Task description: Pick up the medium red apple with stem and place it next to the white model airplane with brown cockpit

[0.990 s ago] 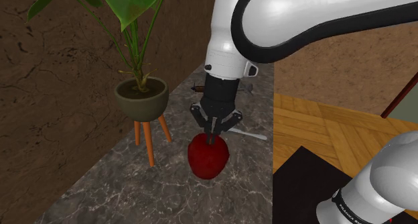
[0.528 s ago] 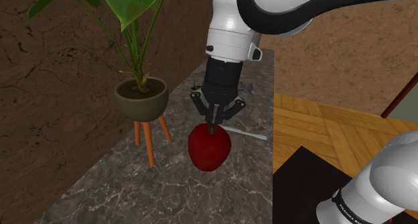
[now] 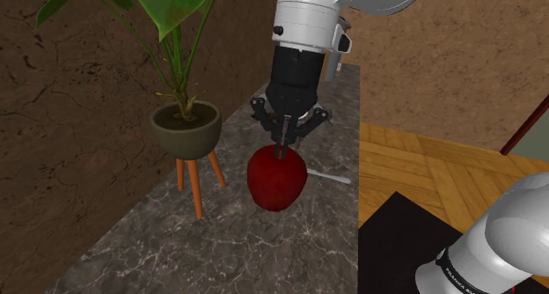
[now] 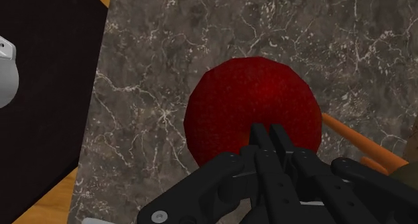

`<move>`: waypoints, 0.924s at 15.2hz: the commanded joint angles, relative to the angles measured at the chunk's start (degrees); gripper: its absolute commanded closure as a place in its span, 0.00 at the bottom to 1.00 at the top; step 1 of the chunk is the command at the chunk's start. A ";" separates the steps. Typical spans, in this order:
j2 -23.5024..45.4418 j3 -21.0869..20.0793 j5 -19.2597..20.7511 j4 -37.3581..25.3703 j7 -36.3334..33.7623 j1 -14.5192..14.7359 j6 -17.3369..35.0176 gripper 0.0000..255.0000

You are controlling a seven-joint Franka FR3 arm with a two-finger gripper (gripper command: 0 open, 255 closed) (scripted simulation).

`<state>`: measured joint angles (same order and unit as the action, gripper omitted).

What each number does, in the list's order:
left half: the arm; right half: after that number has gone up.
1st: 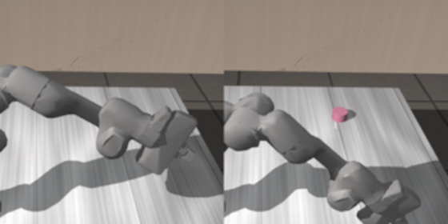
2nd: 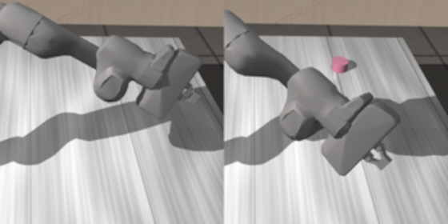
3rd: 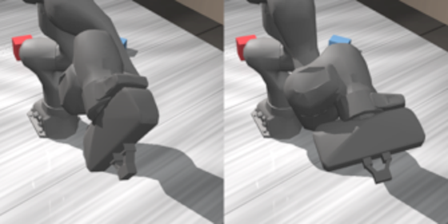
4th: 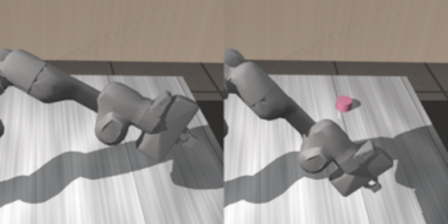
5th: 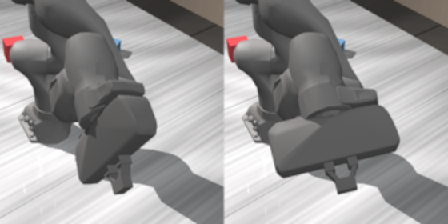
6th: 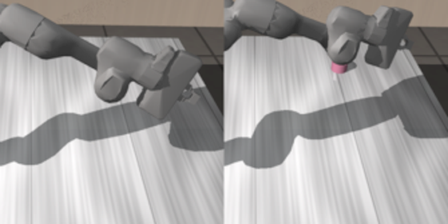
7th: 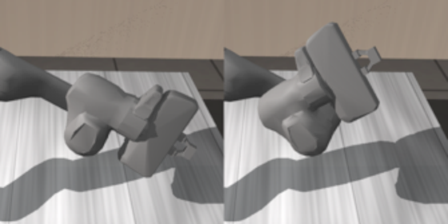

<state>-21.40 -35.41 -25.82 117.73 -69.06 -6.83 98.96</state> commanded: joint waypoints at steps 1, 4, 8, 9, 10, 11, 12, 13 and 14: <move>0.02 0.20 0.18 -1.49 -0.45 -0.06 -1.43 1.00; 0.24 0.52 0.52 -3.91 -1.05 -0.21 -3.58 1.00; 0.61 0.81 0.88 -6.55 -1.71 -0.37 -5.82 1.00; 2.61 0.64 1.92 -8.07 -1.55 -1.01 -5.62 1.00; 4.65 0.44 3.00 -9.66 -1.44 -1.63 -5.47 1.00; 6.73 0.24 4.12 -11.34 -1.39 -2.19 -5.36 1.00; 8.87 0.03 5.29 -13.09 -1.39 -2.69 -5.29 1.00; 11.05 -0.17 6.51 -14.94 -1.46 -3.13 -5.29 1.00; 13.28 -0.37 7.78 -16.87 -1.58 -3.50 -5.34 1.00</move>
<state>-10.09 -35.58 -19.18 102.48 -70.57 -9.97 93.58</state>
